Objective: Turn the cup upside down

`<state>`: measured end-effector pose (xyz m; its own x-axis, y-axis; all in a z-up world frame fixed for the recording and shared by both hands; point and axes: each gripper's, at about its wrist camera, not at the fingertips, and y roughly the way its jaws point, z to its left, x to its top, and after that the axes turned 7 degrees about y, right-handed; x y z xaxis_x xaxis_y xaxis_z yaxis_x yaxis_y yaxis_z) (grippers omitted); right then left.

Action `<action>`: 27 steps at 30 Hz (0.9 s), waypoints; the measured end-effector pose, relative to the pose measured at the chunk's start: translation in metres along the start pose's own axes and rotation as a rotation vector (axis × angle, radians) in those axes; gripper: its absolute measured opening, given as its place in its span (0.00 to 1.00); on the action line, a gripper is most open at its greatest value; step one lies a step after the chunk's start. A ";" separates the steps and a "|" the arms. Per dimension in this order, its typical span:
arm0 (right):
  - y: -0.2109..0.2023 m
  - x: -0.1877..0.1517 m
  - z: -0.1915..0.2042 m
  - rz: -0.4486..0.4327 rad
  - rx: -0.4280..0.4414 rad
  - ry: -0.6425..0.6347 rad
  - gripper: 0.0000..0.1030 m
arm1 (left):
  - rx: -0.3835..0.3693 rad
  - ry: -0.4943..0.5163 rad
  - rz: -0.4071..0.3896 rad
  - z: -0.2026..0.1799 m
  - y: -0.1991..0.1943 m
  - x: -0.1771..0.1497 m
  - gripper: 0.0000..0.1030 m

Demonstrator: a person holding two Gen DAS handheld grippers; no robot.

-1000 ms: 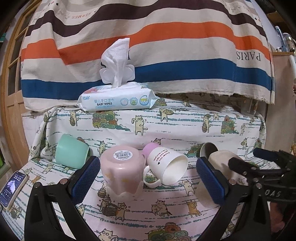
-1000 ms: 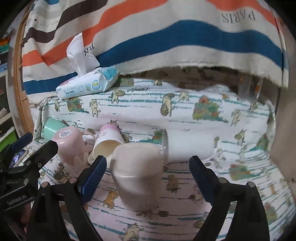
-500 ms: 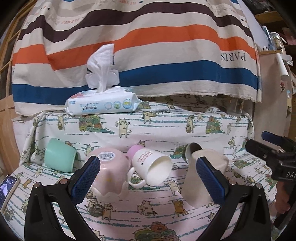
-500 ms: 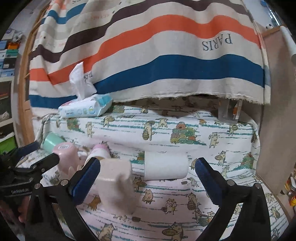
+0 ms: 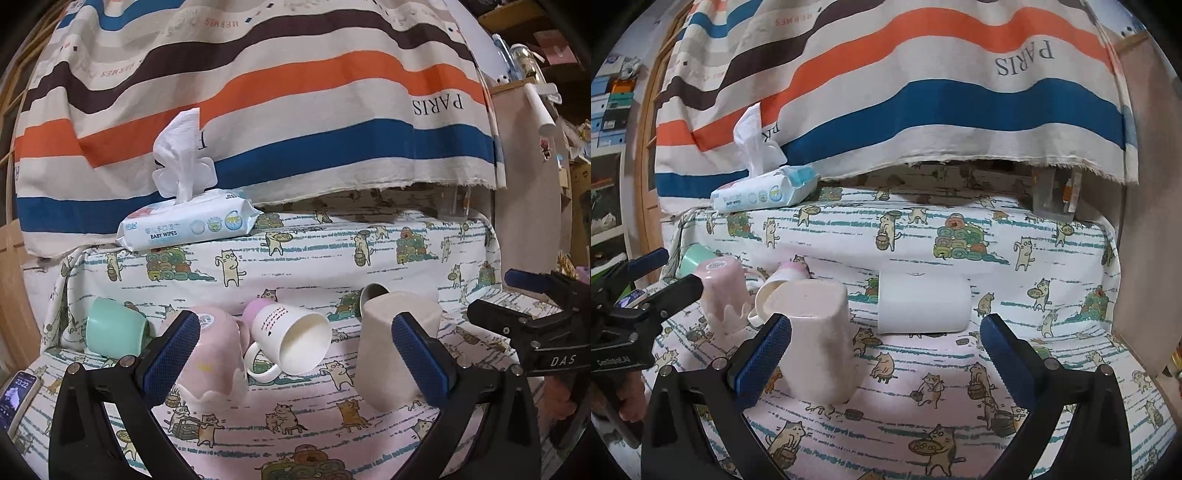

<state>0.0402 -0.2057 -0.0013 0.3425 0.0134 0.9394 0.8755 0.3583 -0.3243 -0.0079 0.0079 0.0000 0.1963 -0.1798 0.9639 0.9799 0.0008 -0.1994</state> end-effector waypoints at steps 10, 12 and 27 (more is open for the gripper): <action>-0.007 0.000 0.000 -0.038 -0.029 -0.004 1.00 | 0.006 -0.032 0.022 0.005 0.005 -0.002 1.00; -0.008 0.000 0.001 -0.043 -0.033 -0.008 1.00 | 0.011 -0.033 0.022 0.005 0.005 -0.002 1.00; -0.006 0.000 -0.001 -0.030 -0.050 0.001 1.00 | 0.018 -0.035 0.029 0.004 0.005 -0.002 1.00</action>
<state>0.0350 -0.2085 0.0003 0.3158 0.0025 0.9488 0.9013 0.3116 -0.3008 -0.0033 0.0121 -0.0019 0.2253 -0.1454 0.9634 0.9742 0.0234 -0.2243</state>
